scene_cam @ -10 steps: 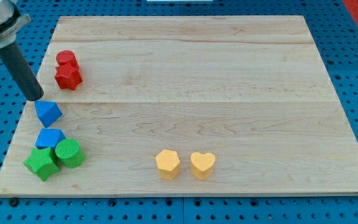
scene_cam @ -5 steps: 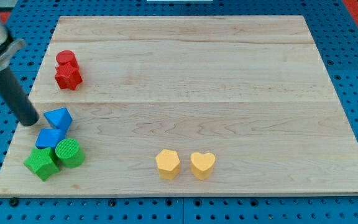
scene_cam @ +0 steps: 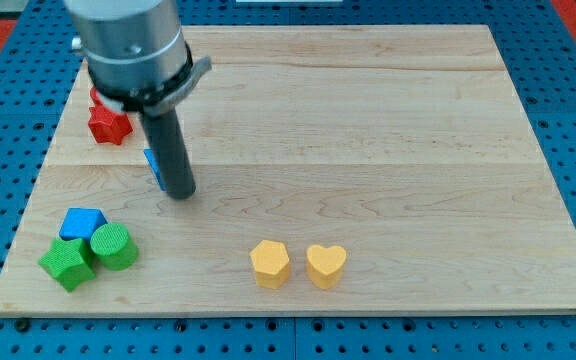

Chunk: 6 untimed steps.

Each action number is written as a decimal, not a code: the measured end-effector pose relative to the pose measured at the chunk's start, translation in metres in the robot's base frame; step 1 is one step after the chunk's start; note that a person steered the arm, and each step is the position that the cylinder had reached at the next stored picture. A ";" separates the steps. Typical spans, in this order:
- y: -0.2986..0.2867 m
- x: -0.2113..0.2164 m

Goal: Slide the blue triangle towards the center of the board

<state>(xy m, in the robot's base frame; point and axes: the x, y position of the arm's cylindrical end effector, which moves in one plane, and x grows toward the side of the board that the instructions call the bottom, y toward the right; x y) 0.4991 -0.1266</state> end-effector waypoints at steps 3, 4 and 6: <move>0.025 -0.044; 0.049 -0.051; 0.047 -0.080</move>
<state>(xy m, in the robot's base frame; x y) 0.4187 -0.0795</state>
